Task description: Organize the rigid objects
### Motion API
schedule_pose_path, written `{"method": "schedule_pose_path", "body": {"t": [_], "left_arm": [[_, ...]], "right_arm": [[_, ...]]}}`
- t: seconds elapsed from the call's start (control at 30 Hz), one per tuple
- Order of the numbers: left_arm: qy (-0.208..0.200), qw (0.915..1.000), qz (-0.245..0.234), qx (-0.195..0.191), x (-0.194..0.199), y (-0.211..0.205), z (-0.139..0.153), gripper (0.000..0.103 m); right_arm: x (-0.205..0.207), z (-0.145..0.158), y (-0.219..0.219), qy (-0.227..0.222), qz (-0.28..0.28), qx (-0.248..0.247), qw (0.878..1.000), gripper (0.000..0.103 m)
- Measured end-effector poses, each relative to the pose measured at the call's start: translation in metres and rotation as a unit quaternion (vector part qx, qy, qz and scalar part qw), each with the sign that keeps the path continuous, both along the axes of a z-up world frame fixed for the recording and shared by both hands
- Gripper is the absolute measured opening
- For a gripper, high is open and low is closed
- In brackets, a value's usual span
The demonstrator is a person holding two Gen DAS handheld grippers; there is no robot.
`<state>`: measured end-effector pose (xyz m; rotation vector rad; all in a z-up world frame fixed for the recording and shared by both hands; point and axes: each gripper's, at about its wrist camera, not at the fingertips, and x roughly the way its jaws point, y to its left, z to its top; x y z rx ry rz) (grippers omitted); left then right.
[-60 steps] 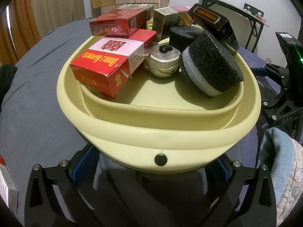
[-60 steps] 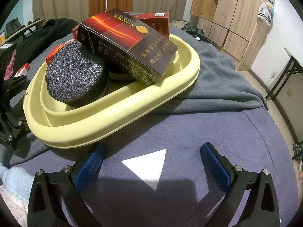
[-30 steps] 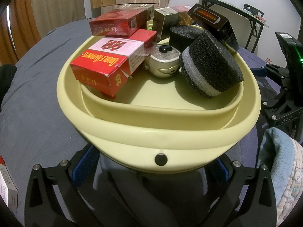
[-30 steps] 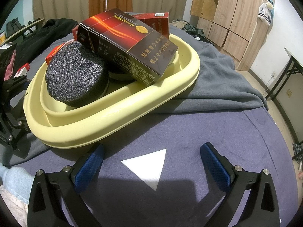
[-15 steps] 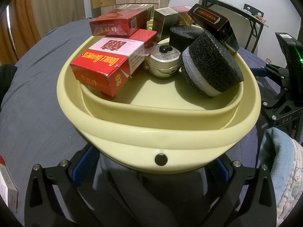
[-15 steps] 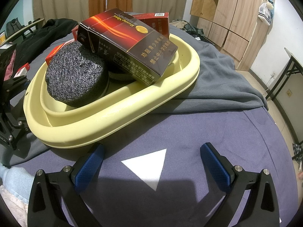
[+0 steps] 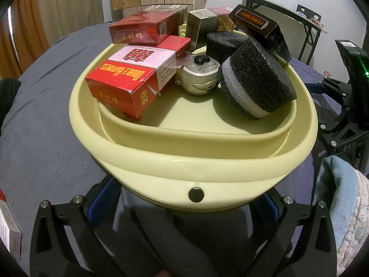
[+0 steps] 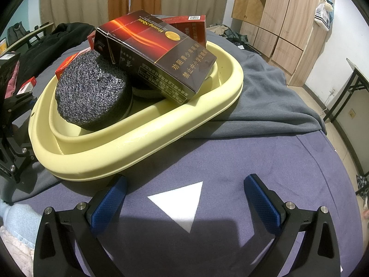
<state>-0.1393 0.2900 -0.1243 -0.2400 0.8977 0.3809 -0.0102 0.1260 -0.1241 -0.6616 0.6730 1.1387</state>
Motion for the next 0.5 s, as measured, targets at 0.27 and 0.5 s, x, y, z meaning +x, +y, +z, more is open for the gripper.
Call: {"method": "schedule_pose_path", "body": {"t": [0.27, 0.5], "left_arm": [[0.0, 1.0, 0.0, 0.0, -0.0003, 0.0001, -0.0001, 0.103], [0.0, 1.0, 0.0, 0.0, 0.0002, 0.0001, -0.0002, 0.103]], "right_arm": [[0.0004, 0.0, 0.0, 0.0, 0.0, 0.0, 1.0, 0.103], [0.0, 0.0, 0.0001, 0.0, 0.0, 0.0, 1.0, 0.103]]}}
